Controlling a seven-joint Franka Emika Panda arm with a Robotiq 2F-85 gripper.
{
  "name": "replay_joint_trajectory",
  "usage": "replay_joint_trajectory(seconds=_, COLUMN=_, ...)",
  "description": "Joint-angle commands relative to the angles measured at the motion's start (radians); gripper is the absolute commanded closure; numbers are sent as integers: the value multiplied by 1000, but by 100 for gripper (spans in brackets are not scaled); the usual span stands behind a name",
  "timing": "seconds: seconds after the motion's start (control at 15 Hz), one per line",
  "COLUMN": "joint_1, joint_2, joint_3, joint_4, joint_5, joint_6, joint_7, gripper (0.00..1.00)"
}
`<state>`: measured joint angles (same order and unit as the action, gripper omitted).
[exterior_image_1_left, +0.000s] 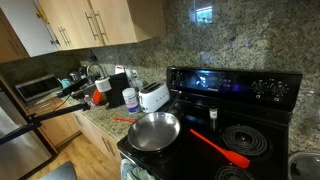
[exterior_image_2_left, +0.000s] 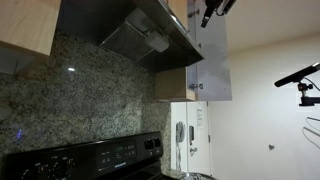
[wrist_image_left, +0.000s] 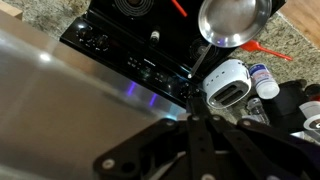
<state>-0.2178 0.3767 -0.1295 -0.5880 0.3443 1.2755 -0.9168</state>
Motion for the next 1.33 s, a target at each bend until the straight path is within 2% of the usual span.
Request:
replay_joint_trajectory(seconds=0.0, joint_1=0, joint_2=0, joint_3=0, joint_4=0, joint_5=0, joint_6=0, joint_7=0, gripper=99)
replay_joint_trajectory(seconds=0.2, joint_1=1, joint_2=3, joint_3=2, joint_4=2, joint_5=5, joint_6=14, joint_7=5, gripper=94)
replay_joint_trajectory(seconds=0.47, joint_1=15, joint_2=13, joint_3=5, joint_4=9, joint_5=12, joint_6=71, joint_7=30, gripper=95)
replay_joint_trajectory(seconds=0.73, joint_1=36, joint_2=24, joint_3=9, joint_4=9, joint_5=24, joint_6=231, joint_7=97, gripper=96)
replay_joint_trajectory(seconds=1.0, joint_1=61, joint_2=43, joint_3=21, joint_4=0, joint_5=24, joint_6=331, joint_7=121, gripper=95)
replay_joint_trajectory(seconds=1.27, joint_1=66, joint_2=52, joint_3=17, joint_4=-1, joint_5=13, joint_6=318, joint_7=100, gripper=95)
